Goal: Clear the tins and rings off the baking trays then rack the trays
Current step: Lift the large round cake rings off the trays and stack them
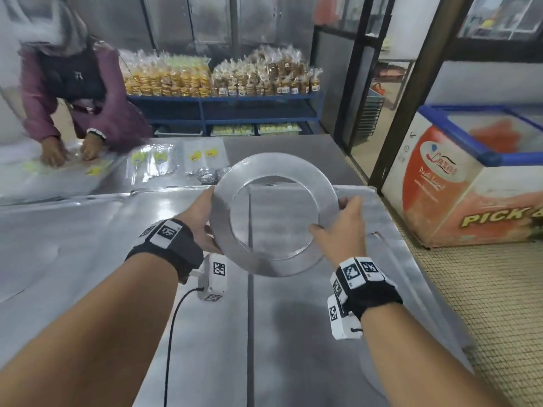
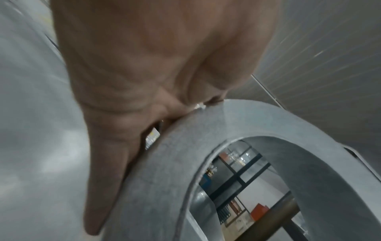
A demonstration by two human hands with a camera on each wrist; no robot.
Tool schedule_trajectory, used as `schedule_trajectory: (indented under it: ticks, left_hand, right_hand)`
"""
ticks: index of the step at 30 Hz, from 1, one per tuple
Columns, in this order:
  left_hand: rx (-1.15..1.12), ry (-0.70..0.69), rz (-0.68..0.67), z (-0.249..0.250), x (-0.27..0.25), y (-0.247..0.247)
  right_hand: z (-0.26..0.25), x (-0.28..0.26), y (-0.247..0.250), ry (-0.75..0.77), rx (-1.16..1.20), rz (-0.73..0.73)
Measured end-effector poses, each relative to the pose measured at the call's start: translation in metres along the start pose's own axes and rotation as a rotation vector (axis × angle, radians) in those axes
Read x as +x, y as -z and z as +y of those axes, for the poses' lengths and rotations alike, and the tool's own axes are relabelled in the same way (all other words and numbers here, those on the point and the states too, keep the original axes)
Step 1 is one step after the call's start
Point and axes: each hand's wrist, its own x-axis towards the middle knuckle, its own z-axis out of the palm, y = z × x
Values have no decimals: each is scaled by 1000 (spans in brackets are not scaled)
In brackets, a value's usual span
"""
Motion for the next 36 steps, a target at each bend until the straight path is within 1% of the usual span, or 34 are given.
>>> schedule_trajectory:
  ticks: [3,5,6,8,9,10,11,13,16,19,20,22,25,29,31,33,36]
  left_hand:
    - [-31,-73,-39,-21,-24,42]
    - [-24,-153,-38,-36,-38,71]
    - [-35,-189,-46,-43,-46,85]
    - [-48,-275,-58,-56,-61,111]
    - [-31,-315,-61,-65,-66,127]
    - [-45,-337,-81,-72,-73,138]
    - [-59,-363,-99,-79,-75,152]
    - [-29,-412,-101,-92,-85,177]
    - [-79,-417,-175,-106,-99,203]
    - [56,-496,-98,-117,-112,225]
    - [69,-477,-116,-120,-114,232]
    - [27,-401,-108,-128,-114,246]
    - [-18,-380,-77,-143,-116,263]
    - [-41,-426,-108,-162,-118,280]
    - [-51,-434,-121,-170,-116,287]
    - [-81,-433,-131,-177,-114,291]
    - [-65,-438,-138,-189,-113,292]
  right_hand:
    - [-18,-31,-8,67,36,-29]
    - [-26,-52,-12,71,82,-108]
    - [-29,-63,-14,65,160,-178]
    - [-37,-85,-18,-15,417,-315]
    - [-43,-97,-21,-63,549,-361]
    - [-51,-109,-24,-94,630,-393]
    - [-59,-119,-27,-108,651,-411]
    - [-66,-140,-38,-131,638,-404]
    - [-69,-167,-57,-168,694,-359]
    - [-72,-194,-72,-194,707,-307]
    - [-73,-202,-78,-211,707,-289]
    - [-76,-219,-89,-261,730,-251]
    - [-80,-239,-104,-306,773,-216]
    - [-82,-255,-114,-373,796,-240]
    - [-79,-260,-118,-397,768,-251]
    - [-76,-264,-121,-408,723,-264]
    - [-71,-270,-123,-383,655,-292]
